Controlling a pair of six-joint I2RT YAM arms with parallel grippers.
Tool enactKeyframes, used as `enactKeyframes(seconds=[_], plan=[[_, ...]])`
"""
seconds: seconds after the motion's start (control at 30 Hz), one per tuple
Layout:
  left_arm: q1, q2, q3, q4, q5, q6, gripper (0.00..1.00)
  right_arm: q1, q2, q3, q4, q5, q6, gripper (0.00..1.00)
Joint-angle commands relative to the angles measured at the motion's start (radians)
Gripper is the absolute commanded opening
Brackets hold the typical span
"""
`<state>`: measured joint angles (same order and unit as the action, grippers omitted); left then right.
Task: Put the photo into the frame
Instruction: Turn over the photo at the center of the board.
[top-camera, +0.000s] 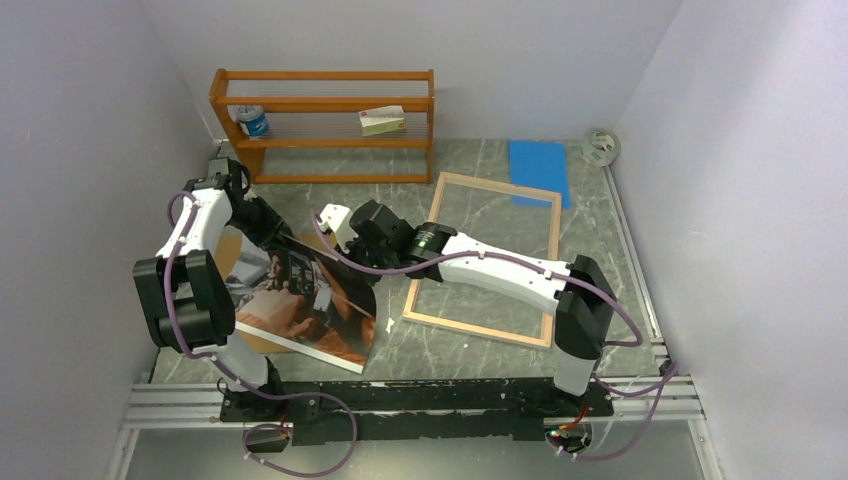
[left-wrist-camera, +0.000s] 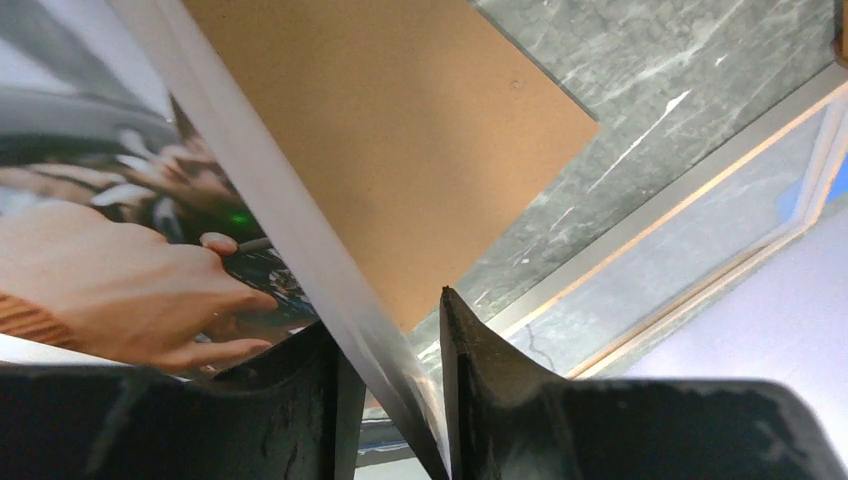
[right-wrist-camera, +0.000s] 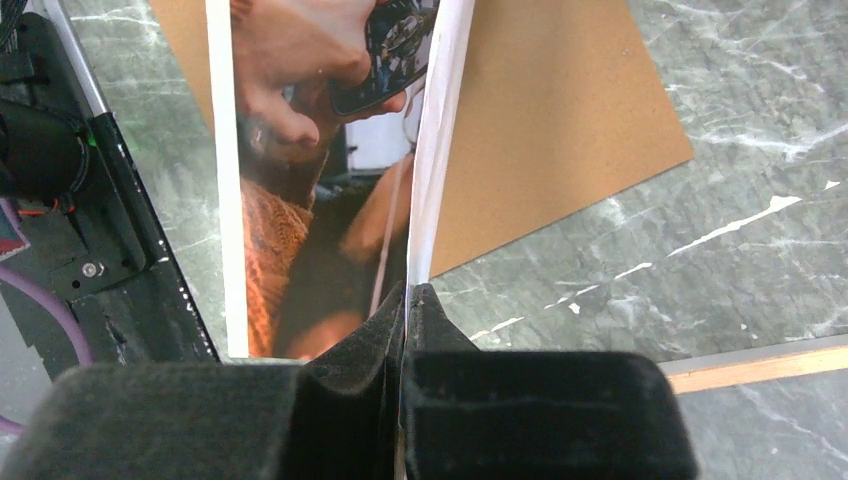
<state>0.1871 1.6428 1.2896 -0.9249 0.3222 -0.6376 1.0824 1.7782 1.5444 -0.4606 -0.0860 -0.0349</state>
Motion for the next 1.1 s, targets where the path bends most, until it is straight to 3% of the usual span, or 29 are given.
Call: enactKeyframes(seconds=[0.0, 0.13, 0.23, 0.37, 0.47, 0.57, 0.63, 0.83, 0.93, 1.07], plan=[[0.008, -0.023, 0.032, -0.015, 0.09, 0.001, 0.37, 0.001, 0.01, 0.058, 0.001, 0.011, -0.024, 0.01], [0.009, -0.054, 0.002, 0.028, 0.216, -0.058, 0.43, 0.005, 0.012, 0.057, 0.01, 0.017, -0.026, 0.02], [0.009, -0.075, -0.006, 0.027, 0.191, -0.064, 0.43, 0.005, 0.02, 0.064, 0.009, 0.026, -0.025, 0.02], [0.009, -0.062, -0.01, 0.007, 0.181, -0.039, 0.34, 0.006, 0.02, 0.066, 0.013, 0.021, -0.023, 0.02], [0.009, -0.066, -0.016, 0.006, 0.171, -0.037, 0.21, 0.006, 0.017, 0.065, 0.011, 0.026, -0.018, 0.05], [0.009, -0.076, -0.006, -0.002, 0.151, -0.03, 0.04, 0.005, 0.013, 0.063, 0.008, 0.036, -0.002, 0.15], [0.01, -0.078, 0.006, -0.012, 0.137, -0.022, 0.03, 0.005, 0.003, 0.053, 0.014, 0.042, 0.008, 0.35], [0.009, -0.118, 0.046, -0.047, 0.059, 0.01, 0.03, 0.004, -0.094, -0.023, 0.092, 0.027, 0.012, 0.72], [0.009, -0.156, 0.068, -0.062, 0.036, 0.038, 0.02, -0.014, -0.17, -0.067, 0.162, 0.024, 0.032, 0.8], [0.009, -0.189, 0.111, -0.106, 0.045, 0.084, 0.02, -0.094, -0.269, -0.108, 0.271, -0.018, 0.165, 0.81]])
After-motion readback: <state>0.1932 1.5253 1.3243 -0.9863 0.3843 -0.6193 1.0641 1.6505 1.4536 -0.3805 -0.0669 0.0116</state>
